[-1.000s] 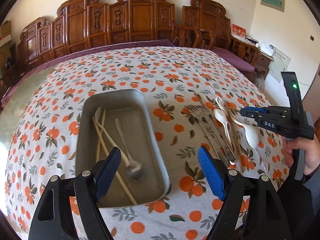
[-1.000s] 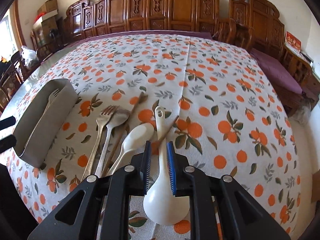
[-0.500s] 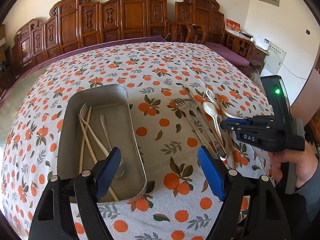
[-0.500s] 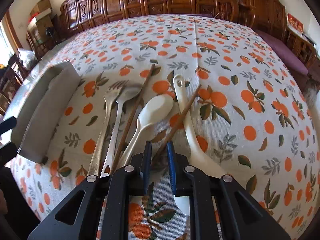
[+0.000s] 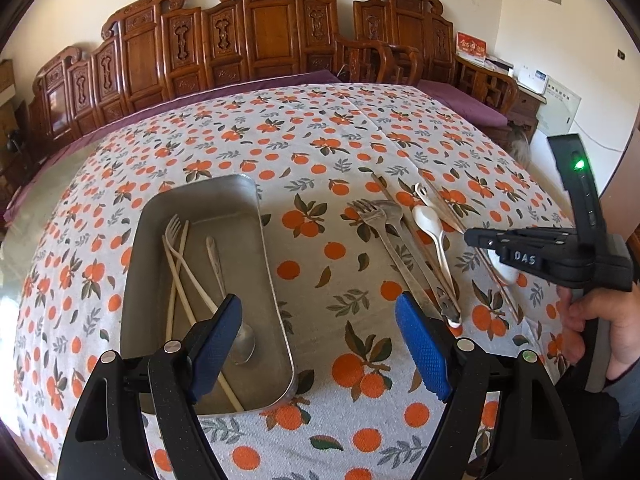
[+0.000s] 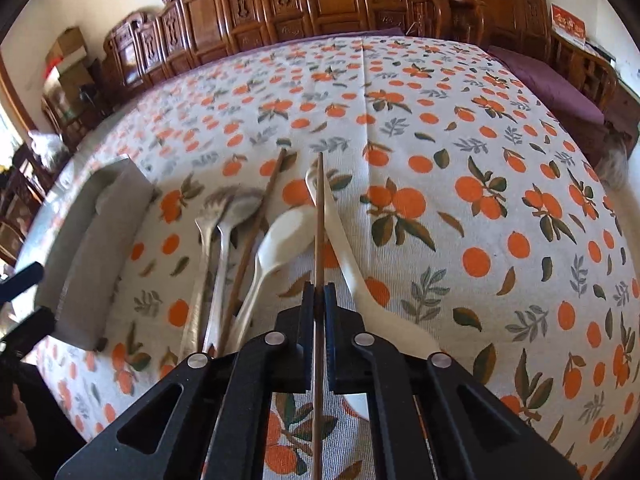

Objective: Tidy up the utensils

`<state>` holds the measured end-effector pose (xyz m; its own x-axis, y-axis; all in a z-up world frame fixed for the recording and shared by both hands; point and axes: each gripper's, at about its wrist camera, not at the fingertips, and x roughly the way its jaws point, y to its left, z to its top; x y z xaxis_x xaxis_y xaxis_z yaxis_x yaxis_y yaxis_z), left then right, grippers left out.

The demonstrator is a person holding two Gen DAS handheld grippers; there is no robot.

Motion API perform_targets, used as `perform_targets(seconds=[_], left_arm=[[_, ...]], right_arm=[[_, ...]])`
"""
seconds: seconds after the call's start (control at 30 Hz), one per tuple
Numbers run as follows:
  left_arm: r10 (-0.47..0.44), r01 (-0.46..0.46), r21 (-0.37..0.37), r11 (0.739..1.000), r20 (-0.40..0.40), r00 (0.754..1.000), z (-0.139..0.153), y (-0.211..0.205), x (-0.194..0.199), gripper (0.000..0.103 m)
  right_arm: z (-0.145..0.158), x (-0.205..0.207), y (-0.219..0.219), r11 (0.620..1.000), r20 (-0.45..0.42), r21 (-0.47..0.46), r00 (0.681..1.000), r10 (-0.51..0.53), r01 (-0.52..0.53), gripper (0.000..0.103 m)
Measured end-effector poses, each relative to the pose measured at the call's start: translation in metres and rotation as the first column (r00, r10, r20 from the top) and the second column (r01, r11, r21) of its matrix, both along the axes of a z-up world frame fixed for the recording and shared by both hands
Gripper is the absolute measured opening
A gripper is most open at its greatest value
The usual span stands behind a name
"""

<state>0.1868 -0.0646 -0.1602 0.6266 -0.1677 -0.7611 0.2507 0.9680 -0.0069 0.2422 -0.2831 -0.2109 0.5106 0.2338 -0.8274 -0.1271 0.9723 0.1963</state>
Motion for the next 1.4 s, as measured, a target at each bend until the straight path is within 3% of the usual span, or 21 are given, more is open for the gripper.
perform_targets(seconds=[0.37,0.7,0.87,1.03,1.13,1.17,1.4], left_arm=[[-0.068,0.068,-0.01,0.998,-0.025,0.997,-0.005,-0.046,0.023,0.075],[-0.062,0.059,-0.025,0.998,-0.176,0.982,-0.052,-0.073,0.069,0.039],[-0.035,0.032,-0.016,0.999,-0.23,0.973,-0.066,-0.078,0.08,0.037],[-0.029,0.044,0.061,0.997,-0.218,0.975,-0.068,-0.088,0.08,0.035],[-0.041,0.057,0.067,0.996,-0.219,0.975,-0.068,-0.085,0.077,0.022],[-0.042,0.058,0.065,0.996,-0.222,0.974,-0.068,-0.083,0.076,0.011],[-0.036,0.049,0.052,0.997,-0.232,0.972,-0.065,-0.066,0.073,0.007]], right_arm=[[0.019,0.008,-0.019,0.996,0.081,0.088,0.997,-0.017,0.009,0.006],[0.02,0.015,-0.024,0.996,0.098,0.094,0.995,-0.014,0.005,0.006],[0.02,0.016,-0.023,0.995,0.102,0.098,0.995,-0.006,-0.004,0.006],[0.02,0.017,-0.019,0.996,0.106,0.092,0.994,0.004,-0.014,0.006],[0.02,0.017,-0.019,0.996,0.106,0.094,0.994,0.003,-0.014,0.006],[0.02,0.017,-0.019,0.996,0.106,0.092,0.994,0.004,-0.014,0.006],[0.022,0.016,-0.013,0.995,0.11,0.088,0.994,0.025,-0.035,0.006]])
